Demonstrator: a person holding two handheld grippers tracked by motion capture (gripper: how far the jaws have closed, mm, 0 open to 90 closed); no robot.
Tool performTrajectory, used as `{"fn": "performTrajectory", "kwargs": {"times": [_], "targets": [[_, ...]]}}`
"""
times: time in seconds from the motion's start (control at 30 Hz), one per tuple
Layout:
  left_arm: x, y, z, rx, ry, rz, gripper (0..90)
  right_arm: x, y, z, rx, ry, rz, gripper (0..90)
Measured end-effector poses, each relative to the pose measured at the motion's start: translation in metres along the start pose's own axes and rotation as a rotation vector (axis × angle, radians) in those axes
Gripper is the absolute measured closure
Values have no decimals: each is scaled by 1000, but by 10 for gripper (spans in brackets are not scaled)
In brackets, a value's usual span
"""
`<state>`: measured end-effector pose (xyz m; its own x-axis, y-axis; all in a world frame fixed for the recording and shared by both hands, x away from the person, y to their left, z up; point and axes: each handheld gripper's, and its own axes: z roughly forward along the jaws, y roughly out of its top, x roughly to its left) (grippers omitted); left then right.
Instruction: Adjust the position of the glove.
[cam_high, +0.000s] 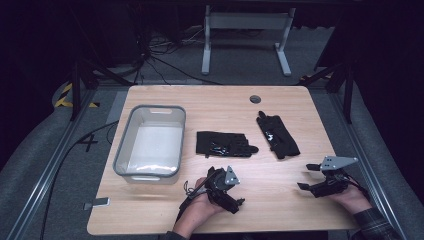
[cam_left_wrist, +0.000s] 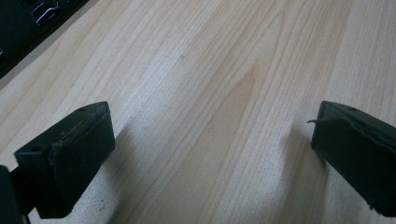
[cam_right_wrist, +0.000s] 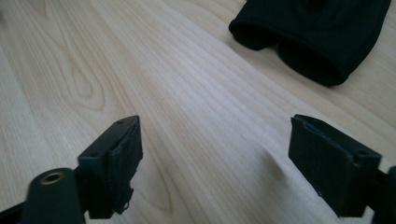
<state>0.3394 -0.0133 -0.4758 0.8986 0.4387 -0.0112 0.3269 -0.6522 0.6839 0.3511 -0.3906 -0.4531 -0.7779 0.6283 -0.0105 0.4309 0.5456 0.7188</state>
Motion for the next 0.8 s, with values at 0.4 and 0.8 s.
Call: {"fn": "performTrajectory", "kwargs": {"times": [0.4,0.8], "targets": [[0,0,0,-1,-1,0,0,-12,25,2,-63,4,-8,579],[1,-1,-1,-2,-7,5,0,-23,42,12,-64,20,-13,792]]}}
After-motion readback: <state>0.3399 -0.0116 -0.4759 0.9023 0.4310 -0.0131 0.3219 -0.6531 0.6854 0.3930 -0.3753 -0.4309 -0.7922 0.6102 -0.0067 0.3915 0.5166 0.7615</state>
